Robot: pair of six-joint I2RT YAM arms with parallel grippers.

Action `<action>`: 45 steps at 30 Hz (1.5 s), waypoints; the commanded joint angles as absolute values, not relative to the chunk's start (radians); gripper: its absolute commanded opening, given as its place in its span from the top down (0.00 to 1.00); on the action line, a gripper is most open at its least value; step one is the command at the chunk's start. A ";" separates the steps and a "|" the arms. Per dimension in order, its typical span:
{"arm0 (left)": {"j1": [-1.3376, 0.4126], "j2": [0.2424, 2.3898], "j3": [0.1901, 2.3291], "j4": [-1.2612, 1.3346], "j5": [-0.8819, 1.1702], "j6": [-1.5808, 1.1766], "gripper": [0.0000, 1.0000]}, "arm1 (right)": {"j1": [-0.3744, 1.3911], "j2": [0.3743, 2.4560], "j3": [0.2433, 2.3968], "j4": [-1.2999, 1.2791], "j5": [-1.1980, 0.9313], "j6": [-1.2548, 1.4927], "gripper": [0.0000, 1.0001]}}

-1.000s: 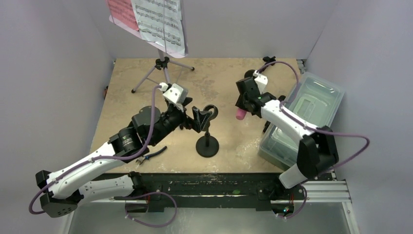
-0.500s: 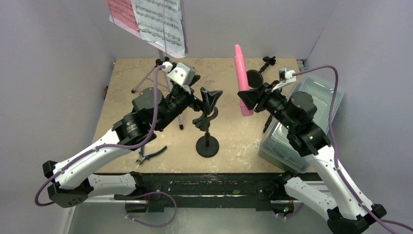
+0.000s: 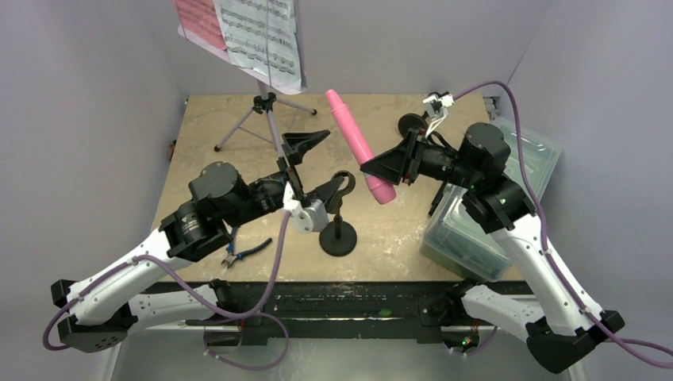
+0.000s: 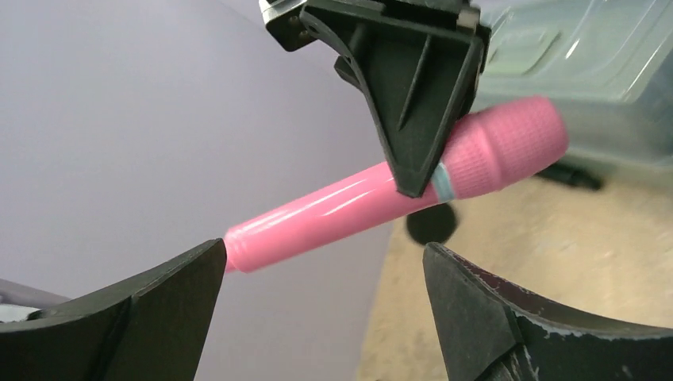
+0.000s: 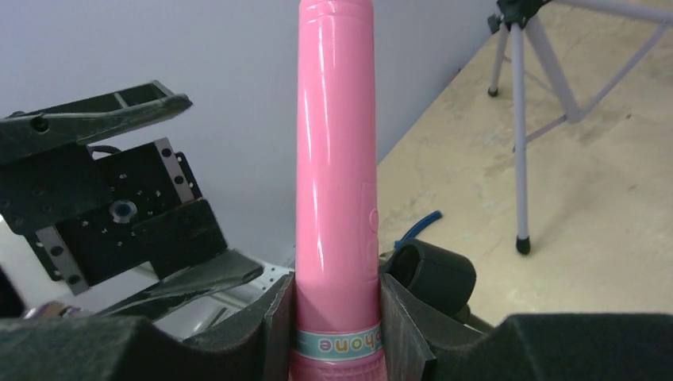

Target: Set up the instrument practice props

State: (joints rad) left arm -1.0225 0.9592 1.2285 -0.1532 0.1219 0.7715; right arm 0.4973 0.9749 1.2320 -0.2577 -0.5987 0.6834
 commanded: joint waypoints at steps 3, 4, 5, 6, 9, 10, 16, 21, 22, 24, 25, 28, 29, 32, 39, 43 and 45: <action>-1.032 1.030 1.237 -0.248 0.003 1.351 0.07 | 0.498 1.042 1.362 -0.403 -0.732 0.718 1.00; -1.034 1.033 1.220 -0.224 0.003 1.389 0.07 | 0.498 1.049 1.368 -0.411 -0.741 0.714 1.00; -1.040 1.042 1.209 -0.211 0.003 1.416 0.07 | 0.498 1.053 1.371 -0.413 -0.750 0.714 1.00; -1.051 1.055 1.209 -0.201 -0.018 1.435 0.08 | 0.498 1.056 1.373 -0.409 -0.760 0.717 1.00; -1.084 1.098 1.194 -0.138 -0.092 1.508 0.10 | 0.497 1.068 1.383 -0.415 -0.795 0.715 1.00; -1.091 1.108 1.183 -0.100 -0.108 1.537 0.11 | 0.498 1.072 1.387 -0.426 -0.799 0.708 1.00; -1.139 1.145 1.119 0.102 -0.194 1.664 0.43 | 0.499 1.077 1.403 -0.454 -0.808 0.680 1.00; -1.167 1.144 1.128 0.181 -0.203 1.627 0.81 | 0.498 1.069 1.417 -0.445 -0.813 0.652 1.00; -1.174 1.146 1.136 0.188 -0.223 1.611 0.92 | 0.498 1.065 1.419 -0.428 -0.814 0.658 0.93; -1.185 1.146 1.160 0.200 -0.244 1.546 1.00 | 0.499 1.052 1.440 -0.420 -0.772 0.655 0.66; -1.186 1.144 1.181 0.183 -0.246 1.495 1.00 | 0.498 1.041 1.454 -0.418 -0.738 0.650 0.51; -1.184 1.125 1.244 0.158 -0.257 1.279 1.00 | 0.496 0.986 1.517 -0.426 -0.548 0.623 0.15; -1.186 1.114 1.267 0.141 -0.257 1.215 1.00 | 0.496 0.963 1.525 -0.415 -0.438 0.624 0.09; -1.186 1.077 1.298 0.102 -0.259 1.016 1.00 | 0.497 0.890 1.481 -0.306 -0.269 0.657 0.01; -1.184 1.058 1.453 -0.129 -0.286 0.507 1.00 | 0.498 0.842 1.328 -0.054 -0.190 0.534 0.01; -1.184 1.103 1.578 -0.289 -0.295 0.264 1.00 | 0.501 0.870 1.289 0.109 -0.373 0.509 0.02; -1.184 1.134 1.639 -0.373 -0.273 0.162 1.00 | 0.529 0.918 1.326 0.147 -0.485 0.513 0.03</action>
State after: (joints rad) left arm -1.1851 1.0870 1.5276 -0.1936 -0.2775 0.4980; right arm 0.4976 0.8303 1.3109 -0.0174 -0.3004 0.5629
